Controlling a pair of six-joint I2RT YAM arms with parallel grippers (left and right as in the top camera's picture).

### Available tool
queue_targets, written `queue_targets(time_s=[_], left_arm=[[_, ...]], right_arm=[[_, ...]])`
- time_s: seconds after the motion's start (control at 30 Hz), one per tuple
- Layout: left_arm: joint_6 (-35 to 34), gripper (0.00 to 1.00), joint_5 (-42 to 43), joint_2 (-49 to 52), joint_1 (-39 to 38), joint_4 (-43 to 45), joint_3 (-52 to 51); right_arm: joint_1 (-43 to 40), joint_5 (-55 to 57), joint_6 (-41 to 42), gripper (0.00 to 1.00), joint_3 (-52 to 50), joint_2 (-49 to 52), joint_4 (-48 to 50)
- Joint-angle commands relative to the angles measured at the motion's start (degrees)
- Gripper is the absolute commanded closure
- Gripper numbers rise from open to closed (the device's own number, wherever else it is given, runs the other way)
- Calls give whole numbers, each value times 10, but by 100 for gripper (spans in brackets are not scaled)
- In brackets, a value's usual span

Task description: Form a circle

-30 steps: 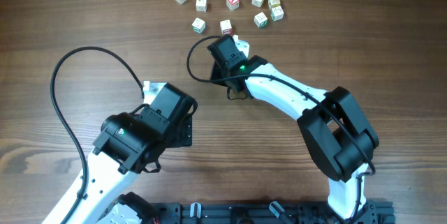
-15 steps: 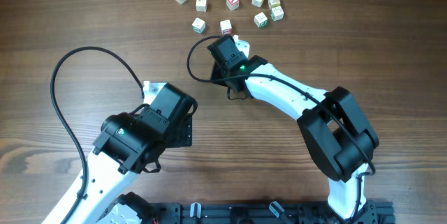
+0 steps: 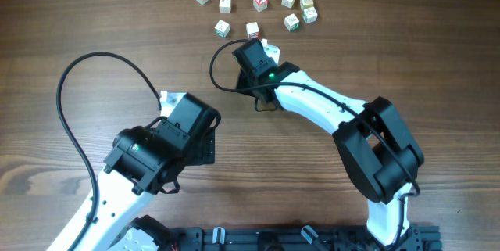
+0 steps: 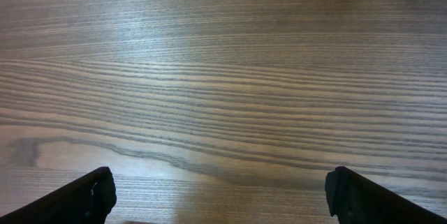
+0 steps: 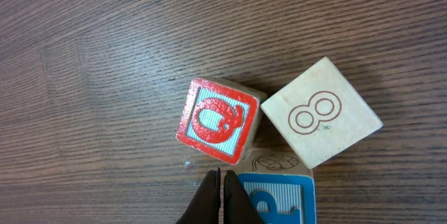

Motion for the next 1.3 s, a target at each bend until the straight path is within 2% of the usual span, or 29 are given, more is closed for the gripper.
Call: queue_targets(time_s=[0.0, 0.27, 0.53, 0.77, 1.0, 1.07, 1.27], left_arm=[[-1, 0, -10, -4, 3, 0, -3], [-1, 0, -10, -4, 3, 0, -3], [-1, 0, -10, -4, 3, 0, -3], [-1, 0, -10, -4, 3, 0, -3], [-1, 0, -10, -4, 3, 0, -3], [-1, 0, -10, -4, 3, 0, -3], [-1, 0, -10, -4, 3, 0, -3]], right_arm=[[-4, 12, -10, 95, 4, 5, 0], [-3, -28, -44, 95, 8, -23, 9], [-1, -25, -42, 95, 8, -47, 0], [-1, 79, -21, 95, 8, -77, -2], [-4, 144, 66, 95, 7, -77, -74], [-15, 156, 107, 95, 7, -77, -108], [-128, 121, 120, 95, 5, -77, -145]])
